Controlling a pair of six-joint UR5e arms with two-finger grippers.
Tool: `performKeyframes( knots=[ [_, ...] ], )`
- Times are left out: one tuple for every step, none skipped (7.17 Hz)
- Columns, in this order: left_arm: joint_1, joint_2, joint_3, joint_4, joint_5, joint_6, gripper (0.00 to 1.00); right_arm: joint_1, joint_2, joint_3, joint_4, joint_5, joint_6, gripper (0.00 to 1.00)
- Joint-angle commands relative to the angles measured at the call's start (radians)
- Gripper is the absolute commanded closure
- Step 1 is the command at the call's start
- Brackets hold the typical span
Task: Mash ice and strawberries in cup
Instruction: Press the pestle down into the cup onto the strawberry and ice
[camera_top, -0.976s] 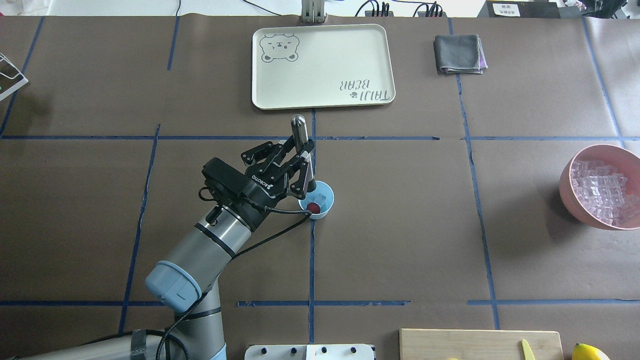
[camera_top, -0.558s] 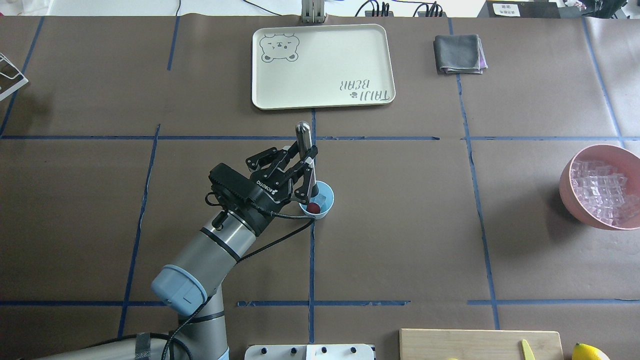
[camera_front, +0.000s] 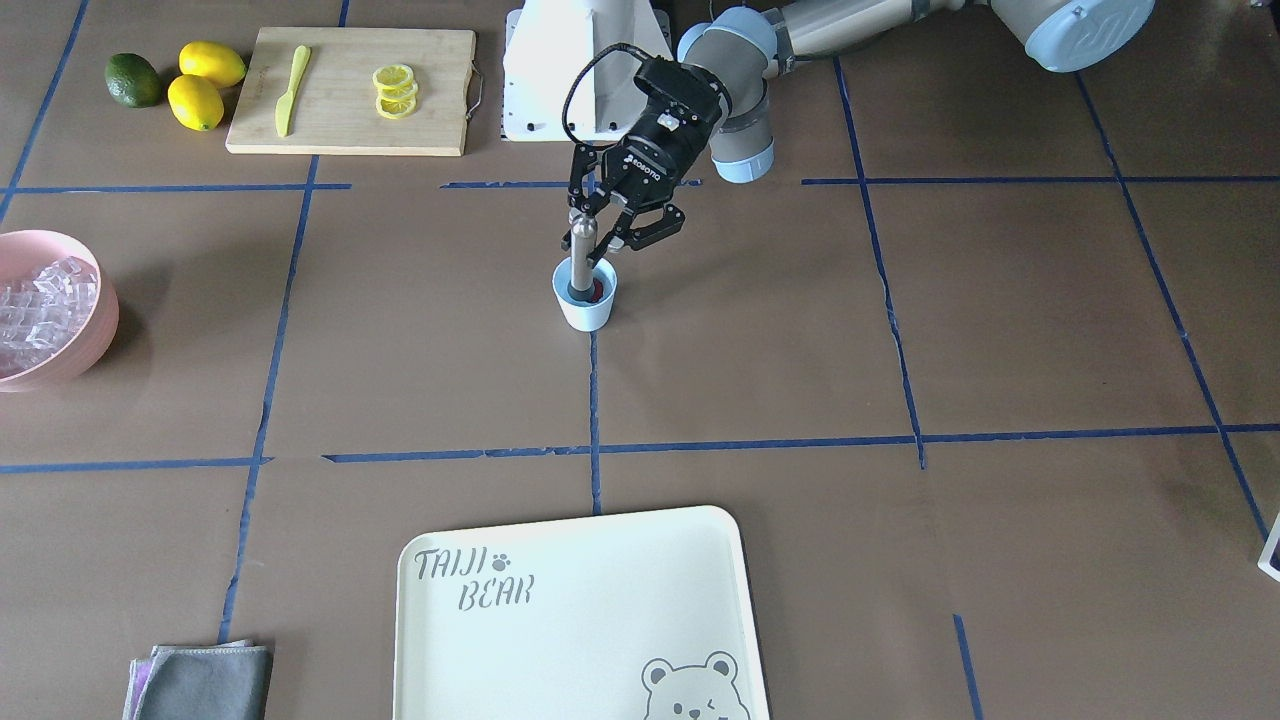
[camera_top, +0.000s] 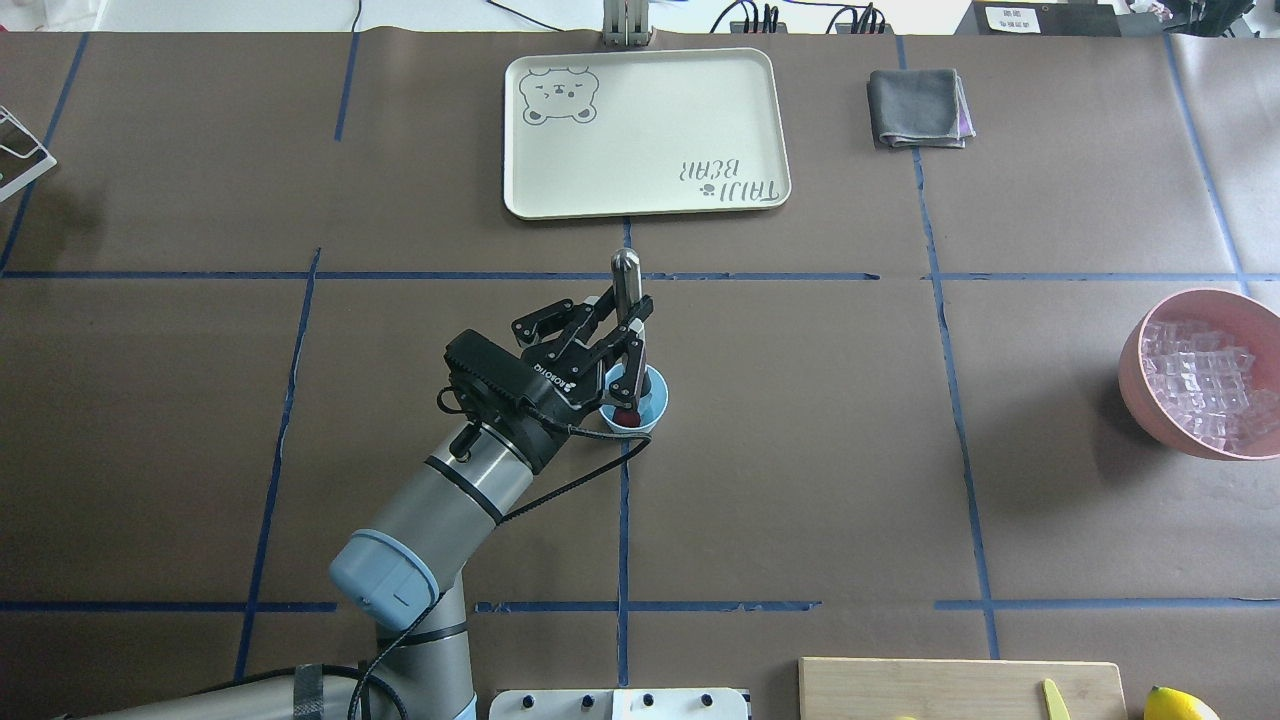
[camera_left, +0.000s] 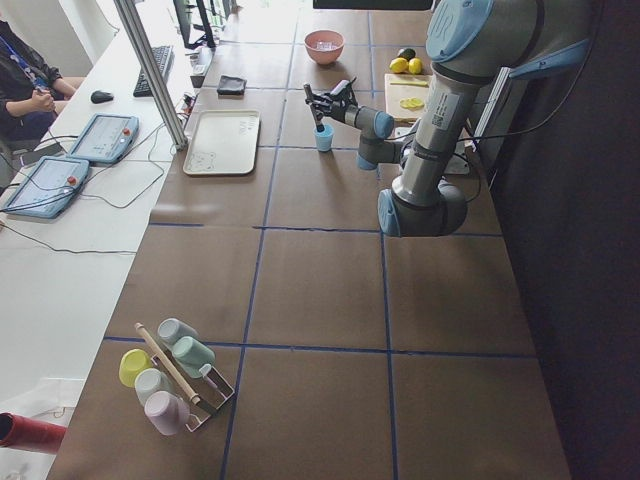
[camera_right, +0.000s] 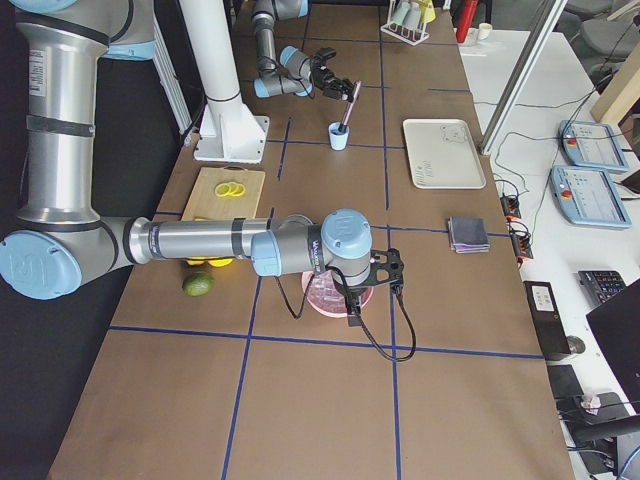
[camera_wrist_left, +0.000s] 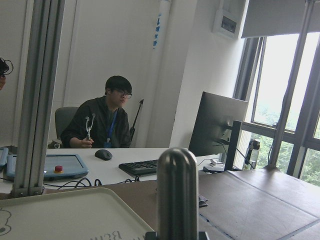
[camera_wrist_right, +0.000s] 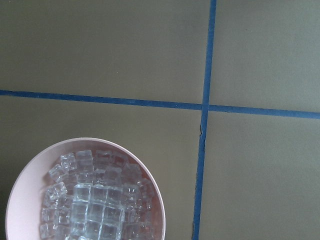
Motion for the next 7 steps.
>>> performKeyframes(
  knots=[
    [0.009,0.003,0.01,0.0,0.004,0.0,1.0,0.0,0.0,-0.001,0.0,-0.002,0.0,0.0],
    [0.015,0.004,0.011,-0.002,0.005,0.0,1.0,0.0,0.0,-0.001,0.0,-0.001,0.0,0.0],
    [0.015,0.004,0.022,-0.002,0.005,0.0,1.0,0.0,-0.002,-0.001,0.0,0.0,0.0,0.0],
    [0.017,0.004,0.033,-0.002,0.005,0.0,1.0,0.0,-0.002,0.0,0.0,0.0,0.0,0.0],
    [0.017,0.006,0.033,-0.002,0.005,0.0,1.0,0.0,-0.002,-0.001,0.0,0.0,0.0,0.0],
    [0.015,0.004,0.033,-0.002,0.005,0.0,1.0,0.0,0.0,-0.001,0.0,0.0,0.0,0.0],
    [0.015,0.006,0.033,-0.002,0.005,0.0,1.0,0.0,0.0,-0.001,0.0,-0.002,0.0,0.0]
  ],
)
